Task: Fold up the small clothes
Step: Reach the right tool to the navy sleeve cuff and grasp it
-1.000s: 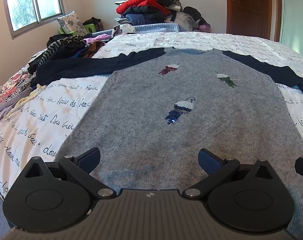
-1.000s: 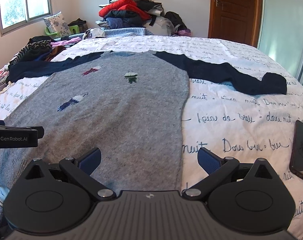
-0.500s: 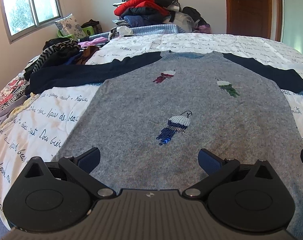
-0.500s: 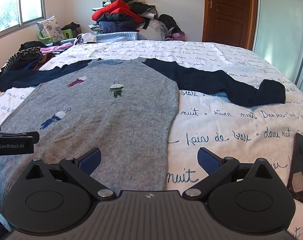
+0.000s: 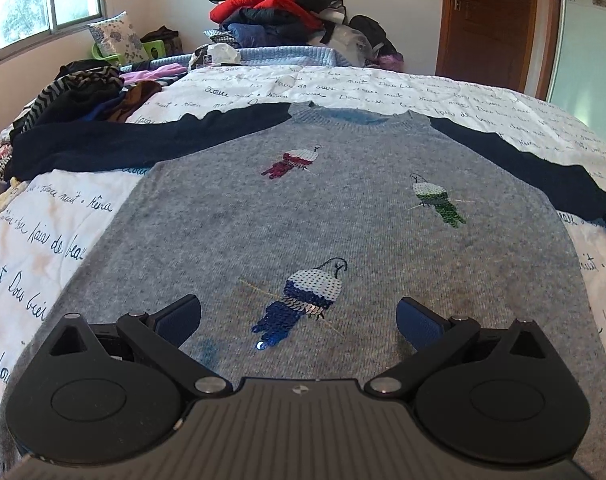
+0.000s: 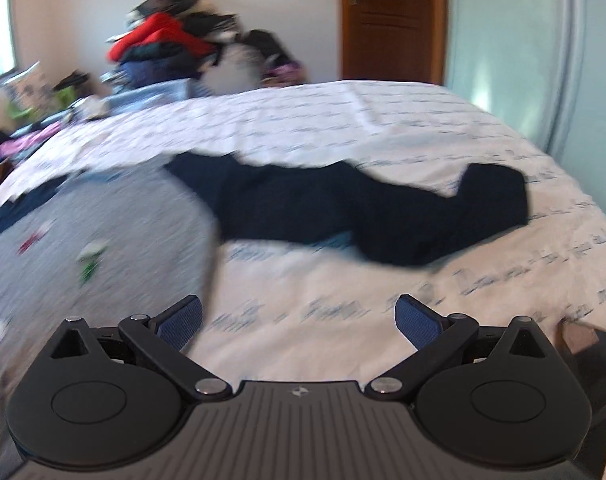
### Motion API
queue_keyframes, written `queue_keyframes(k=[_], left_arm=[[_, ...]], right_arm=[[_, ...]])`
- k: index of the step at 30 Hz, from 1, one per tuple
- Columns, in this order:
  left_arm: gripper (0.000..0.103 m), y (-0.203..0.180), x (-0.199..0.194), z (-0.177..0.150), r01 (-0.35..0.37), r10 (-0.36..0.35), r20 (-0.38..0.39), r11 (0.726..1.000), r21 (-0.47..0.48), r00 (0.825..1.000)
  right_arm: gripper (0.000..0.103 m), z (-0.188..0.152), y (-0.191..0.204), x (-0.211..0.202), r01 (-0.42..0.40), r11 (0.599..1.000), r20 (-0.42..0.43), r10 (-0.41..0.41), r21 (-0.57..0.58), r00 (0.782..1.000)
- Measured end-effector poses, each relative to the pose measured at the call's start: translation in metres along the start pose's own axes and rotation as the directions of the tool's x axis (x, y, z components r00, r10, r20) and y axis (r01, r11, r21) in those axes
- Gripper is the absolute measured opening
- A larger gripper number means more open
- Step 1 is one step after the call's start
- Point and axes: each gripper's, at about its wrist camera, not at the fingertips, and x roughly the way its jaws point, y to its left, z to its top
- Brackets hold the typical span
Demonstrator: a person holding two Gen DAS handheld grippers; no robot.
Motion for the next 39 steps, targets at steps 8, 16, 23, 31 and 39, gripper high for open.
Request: queue_keyframes(k=[8,16,23,31,39], left_arm=[[0.103,-0.007,0.013,-0.006,0.002,-0.001,-0.047,1.000,0.025,0.999],[0.103,-0.003,0.015,-0.001,-0.010,0.012,-0.041,0.999,0.034,0.999],[0.103,-0.005,0.018,-0.001,0.015,-0.013,-0.052,0.999,0.040,0.999],[0.103,-0.002,0.013,-0.002,0.004,-0.002,-0.047,0.999,0.038,0.999],[0.103,0.004,0.016,-0.003,-0.014,0.017,-0.068,0.999,0.032,0.998]], right_arm=[[0.103,0.073,-0.060,0.098,0.423,0.906,0.007,-0.424,0.028,0.906],[0.103,0.078,-0.108,0.140,0.657,0.754,-0.083,-0.656,-0.019,0.750],[0.103,0.060,-0.194,0.062,0.630,0.701,-0.096,-0.639,0.334,0.763],[0.103,0.036,-0.233,0.047,0.111,0.729,-0.022,-0.130,0.675,0.991],[0.103,-0.006,-0.258,0.061,-0.139,0.452,0.123,0.066,0.881,0.990]])
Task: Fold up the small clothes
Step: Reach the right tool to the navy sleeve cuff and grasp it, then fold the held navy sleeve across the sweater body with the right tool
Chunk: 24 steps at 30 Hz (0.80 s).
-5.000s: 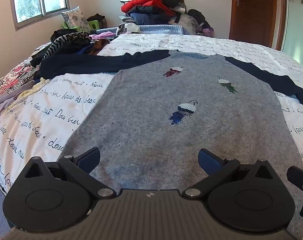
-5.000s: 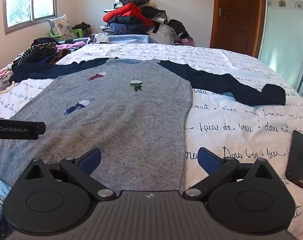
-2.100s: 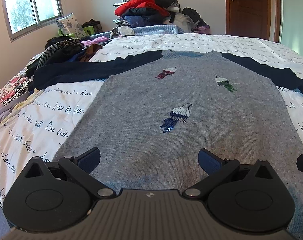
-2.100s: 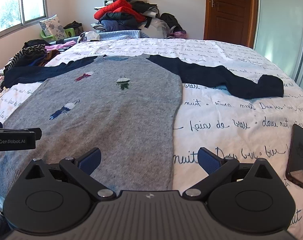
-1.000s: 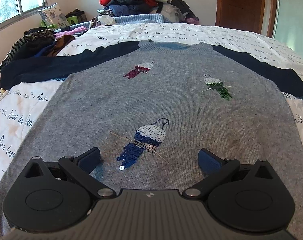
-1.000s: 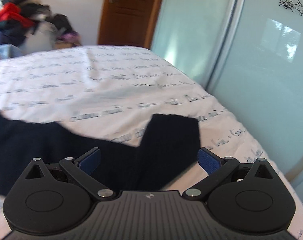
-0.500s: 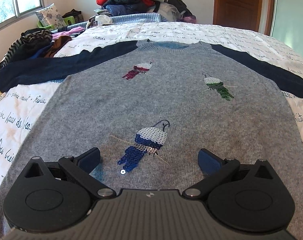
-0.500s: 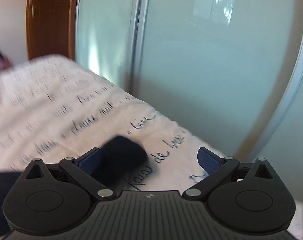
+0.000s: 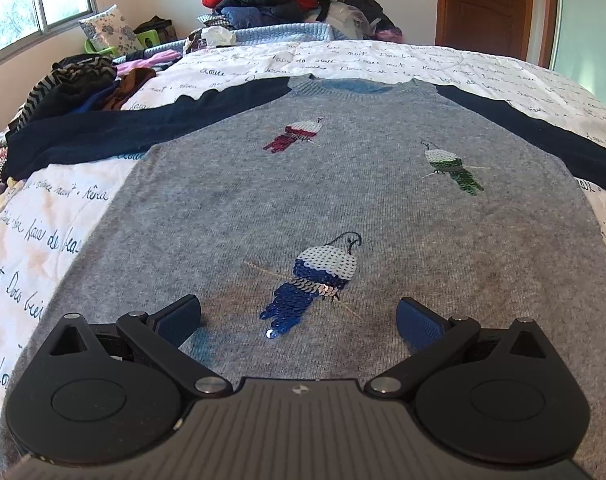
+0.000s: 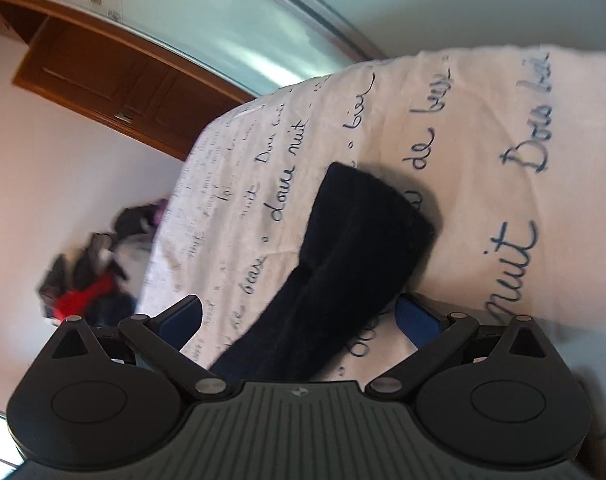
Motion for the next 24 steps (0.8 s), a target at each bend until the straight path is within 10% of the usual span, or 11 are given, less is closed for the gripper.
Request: queue_keyframes(k=[5,7,10,18,24], left_arm=[[0.103,0.000,-0.003,0.000,0.003,-0.003,0.010,1.000,0.002,1.000],[0.103,0.003,-0.004,0.000,0.009,-0.009,0.014,1.000,-0.005,1.000],[0.103,0.010,-0.005,0.002,0.013,-0.012,0.017,0.999,-0.031,1.000],[0.103,0.029,-0.009,0.009,-0.017,0.019,0.032,0.997,-0.070,0.999],[0.103,0.036,-0.013,0.007,-0.032,0.035,0.045,0.997,-0.072,0.998]], right_arm=[[0.086,0.009,0.003,0.014,0.004,0.999,0.056,-0.002,-0.033,0.998],[0.042,0.010,0.007,0.019,0.064,0.996,0.058,-0.061,-0.061,0.996],[0.021,0.010,0.005,0.019,0.107,0.992,0.072,-0.103,-0.068,0.992],[0.011,-0.016,0.053,0.000,0.068,0.963,0.166,-0.024,-0.262,0.986],[0.011,-0.094,0.144,0.003,-0.065,0.817,0.078,0.133,-0.573,0.988]])
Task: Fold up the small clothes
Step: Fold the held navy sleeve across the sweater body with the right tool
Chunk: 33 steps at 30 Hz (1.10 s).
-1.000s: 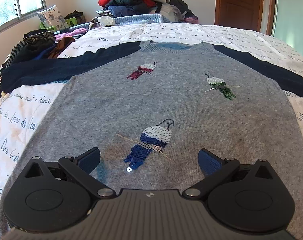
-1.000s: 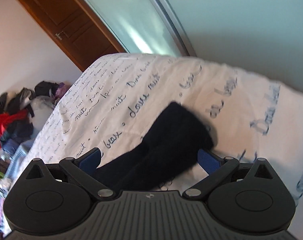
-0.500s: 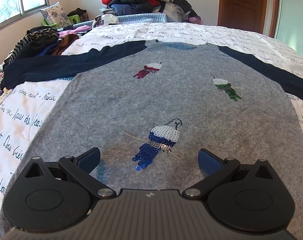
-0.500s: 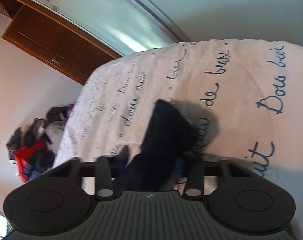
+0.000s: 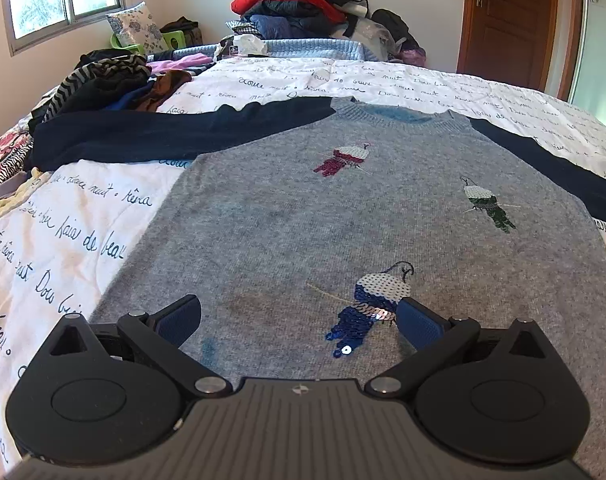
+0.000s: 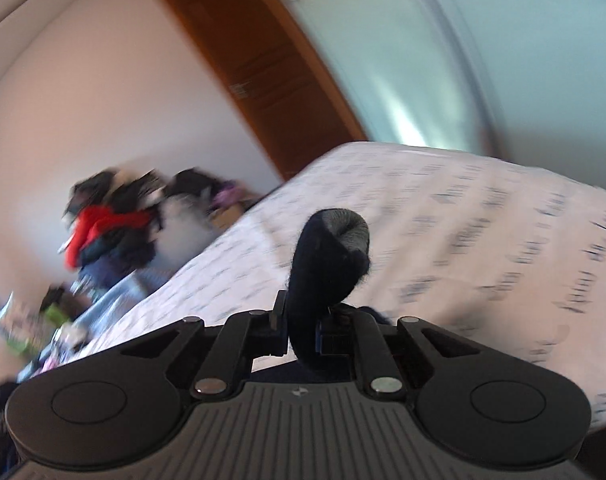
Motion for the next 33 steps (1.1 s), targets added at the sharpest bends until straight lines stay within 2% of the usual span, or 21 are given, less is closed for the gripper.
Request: queue_keyframes(k=[6,11,17,23,33], left_arm=[[0.103,0.011,-0.001,-0.001,-0.070,0.069,0.021,0.998,0.003,0.997],[0.103,0.029,-0.002,-0.002,-0.100,0.100,0.027,0.995,-0.011,0.995],[0.103,0.051,-0.006,-0.005,-0.094,0.095,0.020,0.995,-0.040,0.995],[0.103,0.070,-0.006,-0.008,-0.125,0.126,0.008,0.988,-0.086,0.992],[0.103,0.094,-0.005,-0.010,-0.161,0.161,-0.014,0.975,-0.153,0.987]], right_arm=[[0.011,-0.039,0.111,0.025,-0.161,0.960,-0.063,0.150,-0.231,0.987],[0.012,-0.075,0.184,0.040,-0.277,0.920,-0.161,0.240,-0.279,0.957],[0.011,-0.130,0.264,0.057,-0.375,0.860,-0.273,0.290,-0.346,0.917],[0.012,-0.174,0.314,0.072,-0.420,0.822,-0.351,0.290,-0.385,0.890],[0.012,-0.228,0.360,0.084,-0.470,0.774,-0.439,0.279,-0.424,0.854]])
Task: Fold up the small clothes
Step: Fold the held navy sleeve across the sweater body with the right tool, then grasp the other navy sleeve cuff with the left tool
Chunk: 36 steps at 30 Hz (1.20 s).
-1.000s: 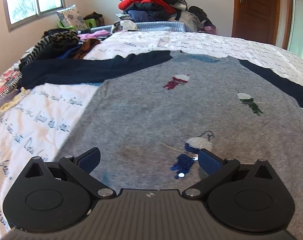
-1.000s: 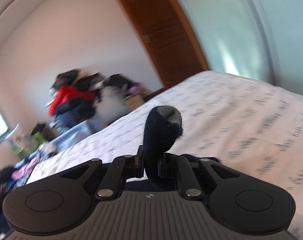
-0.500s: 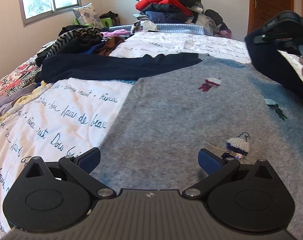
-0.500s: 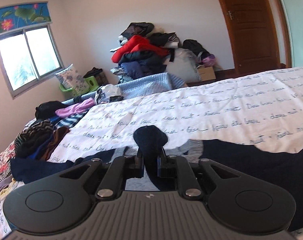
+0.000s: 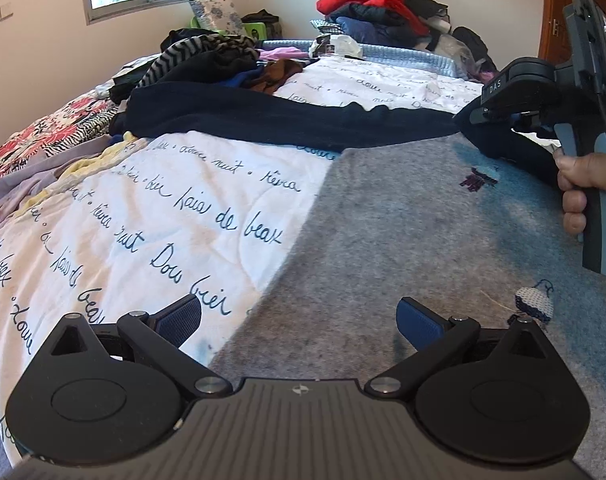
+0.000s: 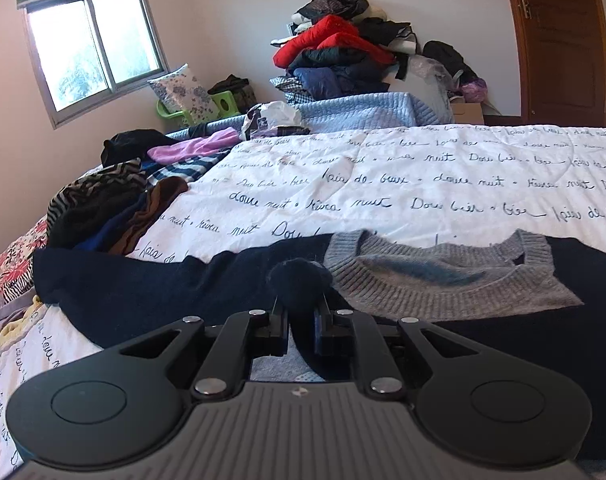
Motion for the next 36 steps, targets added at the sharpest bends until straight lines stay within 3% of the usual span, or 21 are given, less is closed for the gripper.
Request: queue_keyframes(k=[11,14,17,19,20,22,25,28,31,36], left_arm=[[0.103,0.016,-0.001,0.003,0.018,-0.016,0.032,0.997,-0.080,0.999],[0.103,0.020,0.002,0.006,0.034,-0.033,0.012,0.996,-0.083,0.999],[0.103,0.028,0.005,0.011,0.041,-0.040,0.011,0.995,-0.090,0.999],[0.103,0.035,0.006,0.016,0.026,-0.024,0.020,0.995,-0.094,1.000],[0.103,0.039,0.007,0.019,0.017,-0.015,0.023,0.995,-0.098,1.000],[0.103,0.047,0.010,0.026,0.010,-0.009,0.016,0.994,-0.112,1.000],[0.103,0.056,0.015,0.036,0.003,-0.001,0.011,0.993,-0.121,1.000],[0.103,0.066,0.019,0.046,-0.020,0.022,0.019,0.995,-0.094,1.000],[0.103,0.086,0.027,0.059,-0.048,0.050,0.022,0.993,-0.110,0.998],[0.103,0.134,0.053,0.089,-0.115,0.124,0.034,0.975,-0.189,0.992]], right_arm=[[0.012,-0.011,0.026,0.028,-0.017,0.999,-0.073,0.015,-0.031,0.997],[0.021,-0.015,0.028,0.036,-0.036,0.999,-0.127,0.033,-0.024,0.991],[0.045,-0.016,0.030,0.027,-0.075,0.996,-0.133,0.068,-0.045,0.989],[0.070,-0.017,0.031,0.012,-0.109,0.992,-0.105,0.102,-0.064,0.989],[0.072,-0.017,0.032,0.005,-0.114,0.991,-0.089,0.108,-0.073,0.990],[0.072,-0.017,0.032,0.002,-0.120,0.989,-0.100,0.112,-0.082,0.989],[0.072,-0.023,0.030,0.022,-0.131,0.988,-0.232,0.109,-0.080,0.967],[0.073,-0.025,0.027,0.011,-0.138,0.988,-0.184,0.123,-0.069,0.975],[0.073,-0.023,0.023,-0.016,-0.216,0.975,-0.161,0.206,-0.048,0.965],[0.073,-0.039,0.019,-0.068,-0.219,0.962,-0.158,0.194,-0.163,0.968]])
